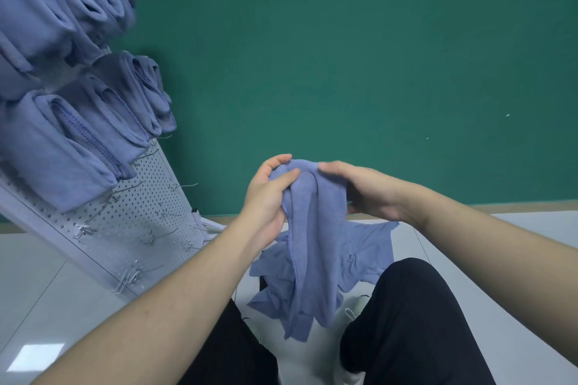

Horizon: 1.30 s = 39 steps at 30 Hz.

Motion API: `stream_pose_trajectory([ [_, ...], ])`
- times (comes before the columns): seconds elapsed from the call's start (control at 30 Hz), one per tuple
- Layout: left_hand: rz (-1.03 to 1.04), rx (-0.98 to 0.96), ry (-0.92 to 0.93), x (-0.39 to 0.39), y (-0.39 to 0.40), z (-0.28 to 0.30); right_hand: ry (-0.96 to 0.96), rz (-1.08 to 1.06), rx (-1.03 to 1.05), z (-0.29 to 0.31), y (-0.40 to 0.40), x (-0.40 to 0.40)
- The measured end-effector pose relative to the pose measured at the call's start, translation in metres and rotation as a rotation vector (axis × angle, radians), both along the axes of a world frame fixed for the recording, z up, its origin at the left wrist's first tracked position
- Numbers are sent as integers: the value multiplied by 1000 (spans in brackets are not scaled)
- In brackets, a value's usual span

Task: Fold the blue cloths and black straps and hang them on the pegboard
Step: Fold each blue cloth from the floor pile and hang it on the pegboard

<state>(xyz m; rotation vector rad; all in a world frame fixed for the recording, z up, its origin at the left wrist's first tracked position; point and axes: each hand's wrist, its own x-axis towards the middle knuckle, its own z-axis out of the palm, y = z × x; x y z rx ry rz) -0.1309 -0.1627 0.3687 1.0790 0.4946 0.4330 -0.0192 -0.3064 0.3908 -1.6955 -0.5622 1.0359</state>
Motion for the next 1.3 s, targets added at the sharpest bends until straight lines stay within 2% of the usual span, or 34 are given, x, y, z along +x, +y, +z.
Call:
stream_pose_trajectory([
  [0.07,-12,-72,28,-1,4,3,-74,42,3,-2,-2,-4],
  [0.17,-68,-51,93,-7,11,3,-140,-12,31,-2,0,-6],
  [0.33,-319,200,278,-20,18,-9,-203,-140,-25,-5,5,-1],
  [0.47,-223,254,271,-20,19,-15,-207,-198,-78,-2,0,7],
  [0.7,-84,366,282,-10,19,-7,-194,-337,1,-7,-2,13],
  [0.8,-139,346,317,-8,18,-1,-122,-415,13,-7,-1,16],
  [1.0,-364,345,414,-6,24,14,-192,-316,-122,-5,-4,20],
  [1.13,-429,307,328,-5,18,23,-326,-299,-228,-5,-5,27],
  [1.23,-357,268,221,0,12,28,-375,-302,-261,-4,-8,33],
  [1.3,-308,309,216,1,10,30,-377,-304,-259,-3,-11,35],
])
